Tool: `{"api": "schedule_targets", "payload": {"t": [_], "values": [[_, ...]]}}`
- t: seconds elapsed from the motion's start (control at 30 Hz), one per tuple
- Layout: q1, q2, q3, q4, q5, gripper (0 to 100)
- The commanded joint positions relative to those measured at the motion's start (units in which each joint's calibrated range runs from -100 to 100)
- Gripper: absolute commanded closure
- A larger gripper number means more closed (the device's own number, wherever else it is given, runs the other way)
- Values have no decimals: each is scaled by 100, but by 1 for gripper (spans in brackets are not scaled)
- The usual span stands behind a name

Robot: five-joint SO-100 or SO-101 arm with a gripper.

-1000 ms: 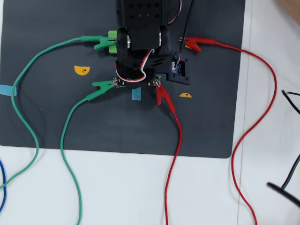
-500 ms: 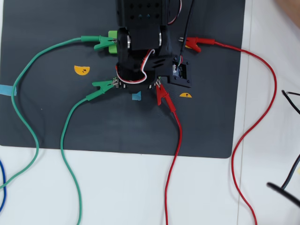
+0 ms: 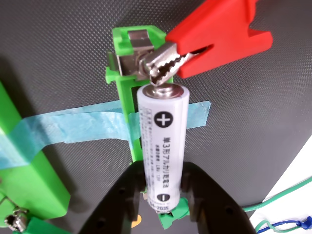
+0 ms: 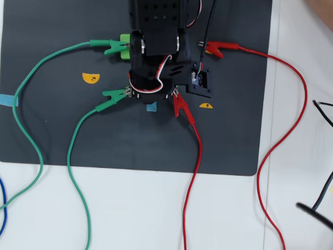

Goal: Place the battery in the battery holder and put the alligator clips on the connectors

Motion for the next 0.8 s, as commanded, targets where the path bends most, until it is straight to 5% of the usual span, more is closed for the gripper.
{"api": "schedule_targets", "payload": {"t": [0.0,0.77], "values": [[91,-11,-167,-60,-24,99],[111,-2,-158,-9,-35,99]]}}
